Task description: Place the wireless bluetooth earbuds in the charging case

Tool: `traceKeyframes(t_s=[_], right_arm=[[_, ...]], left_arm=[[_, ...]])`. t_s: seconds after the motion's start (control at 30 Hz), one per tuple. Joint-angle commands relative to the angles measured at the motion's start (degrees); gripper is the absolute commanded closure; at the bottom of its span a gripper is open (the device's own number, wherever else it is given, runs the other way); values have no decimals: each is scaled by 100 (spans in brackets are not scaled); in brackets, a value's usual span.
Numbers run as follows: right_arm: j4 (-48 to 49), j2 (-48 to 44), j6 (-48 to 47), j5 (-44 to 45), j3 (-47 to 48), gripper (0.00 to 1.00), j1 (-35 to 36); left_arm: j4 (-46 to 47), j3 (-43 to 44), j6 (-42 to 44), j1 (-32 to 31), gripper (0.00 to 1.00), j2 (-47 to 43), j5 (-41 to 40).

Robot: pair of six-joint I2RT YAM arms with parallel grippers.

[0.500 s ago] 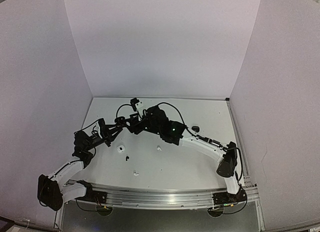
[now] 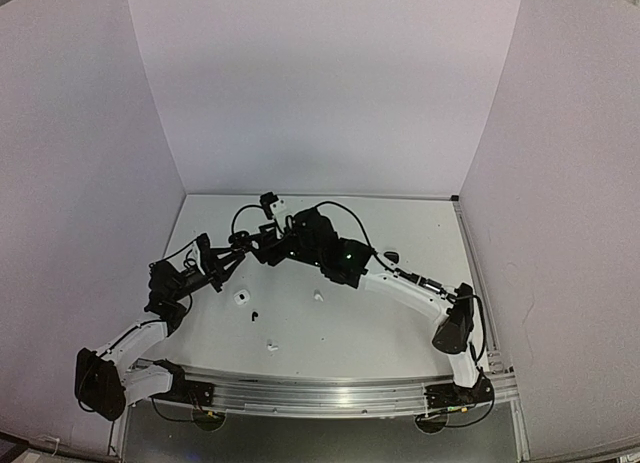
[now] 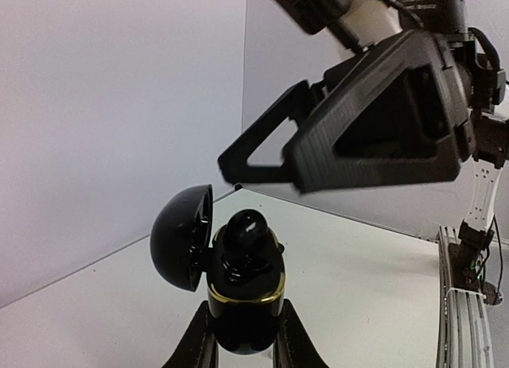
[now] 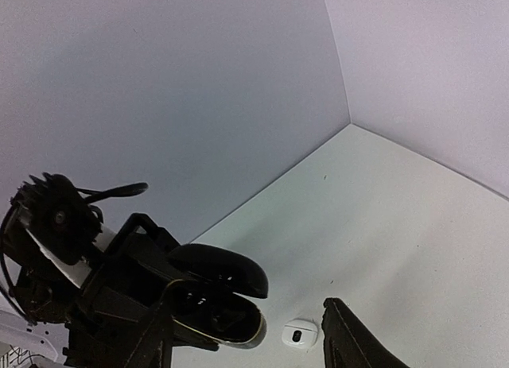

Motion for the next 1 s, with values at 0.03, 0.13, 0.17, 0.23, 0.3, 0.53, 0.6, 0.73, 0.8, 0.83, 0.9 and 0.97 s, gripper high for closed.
traceKeyframes(t_s=[0.03,0.13,0.17,0.23,0.3,0.53,0.6,0.73,0.8,0.83,0.9,0.97], right_arm=[[29,-243,40,-165,394,37,6],[27,-360,330,375,172,29,6],[27,-410,525,677,12,29,8],[-6,-472,1086,1372,-423,30,10],[-245,-378,1518,1682,-574,31,8],[-1608,1186,2203,1312,811,33,8],[-1668,1704,2255,1075,1114,33,20],[-1712,2524,2327,796,1603,34,92],[-1719,2806,2222,890,1785,35,171],[-1714,2892,2141,1000,1862,35,214],[-1705,3034,2002,1245,1947,35,283],[-1701,3189,1914,1354,1991,35,299]], left_arm=[[-308,22,-511,56,100,-149,-591],[-577,3,-700,154,100,-271,-1011],[-690,-25,-723,184,100,-359,-1144],[-897,-100,-784,251,100,-522,-1484],[-1194,-165,-866,323,100,-740,-1839],[-1836,-495,-775,429,100,-1471,-2832],[-1945,-534,-747,481,100,-1572,-2992],[-1973,-669,-624,557,100,-1730,-3160],[-1951,-695,-554,573,100,-1721,-3164],[-1922,-704,-522,573,100,-1702,-3150],[-1806,-741,-486,578,100,-1620,-3137],[-1703,-787,-484,583,100,-1519,-3133]])
